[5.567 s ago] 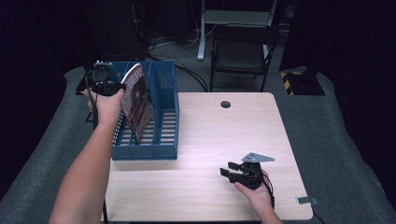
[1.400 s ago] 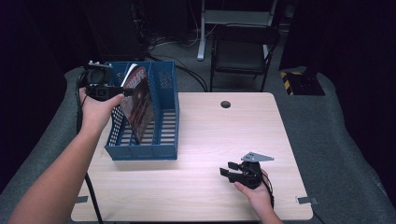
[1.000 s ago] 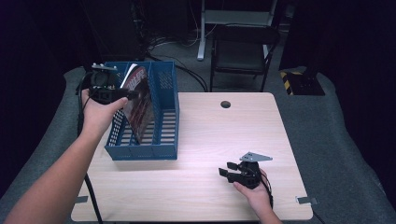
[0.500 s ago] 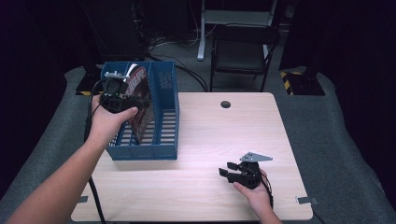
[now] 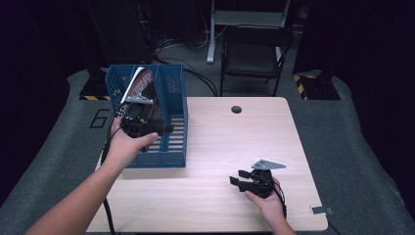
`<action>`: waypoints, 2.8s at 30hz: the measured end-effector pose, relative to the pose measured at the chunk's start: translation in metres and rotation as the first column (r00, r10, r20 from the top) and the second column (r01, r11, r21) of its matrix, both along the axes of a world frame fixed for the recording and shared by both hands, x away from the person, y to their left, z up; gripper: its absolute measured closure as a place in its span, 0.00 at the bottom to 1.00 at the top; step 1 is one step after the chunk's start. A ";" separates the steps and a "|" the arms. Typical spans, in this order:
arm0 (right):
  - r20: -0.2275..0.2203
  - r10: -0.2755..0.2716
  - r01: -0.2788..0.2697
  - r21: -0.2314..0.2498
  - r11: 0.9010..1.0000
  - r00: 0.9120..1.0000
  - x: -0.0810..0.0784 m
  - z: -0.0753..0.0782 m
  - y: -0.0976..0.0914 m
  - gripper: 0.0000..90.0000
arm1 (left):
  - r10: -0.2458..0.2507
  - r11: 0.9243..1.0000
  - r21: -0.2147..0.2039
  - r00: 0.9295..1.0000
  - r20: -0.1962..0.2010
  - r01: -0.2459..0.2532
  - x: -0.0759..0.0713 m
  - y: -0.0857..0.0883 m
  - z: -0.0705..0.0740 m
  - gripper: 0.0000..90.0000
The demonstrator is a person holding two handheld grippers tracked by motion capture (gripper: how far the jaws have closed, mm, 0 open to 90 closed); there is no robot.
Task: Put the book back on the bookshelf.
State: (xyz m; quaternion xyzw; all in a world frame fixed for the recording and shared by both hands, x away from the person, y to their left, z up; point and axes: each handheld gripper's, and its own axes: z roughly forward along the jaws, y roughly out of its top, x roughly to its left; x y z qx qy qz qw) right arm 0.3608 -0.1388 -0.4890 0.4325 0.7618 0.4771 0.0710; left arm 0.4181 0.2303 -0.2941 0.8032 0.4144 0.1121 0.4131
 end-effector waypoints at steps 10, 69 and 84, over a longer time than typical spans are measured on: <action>-0.001 0.000 0.000 0.003 1.000 1.000 0.000 0.000 0.001 0.53 | -0.086 0.996 0.037 0.996 0.016 0.085 -0.015 -0.026 -0.023 0.54; -0.001 -0.002 0.002 -0.025 1.000 1.000 0.001 -0.004 0.001 0.53 | -0.201 0.977 0.053 0.976 -0.081 0.206 -0.050 -0.039 -0.207 0.55; -0.011 0.006 -0.006 -0.032 0.999 1.000 0.002 -0.005 0.002 0.53 | -0.220 0.968 0.102 0.971 -0.091 0.229 -0.054 -0.048 -0.214 0.54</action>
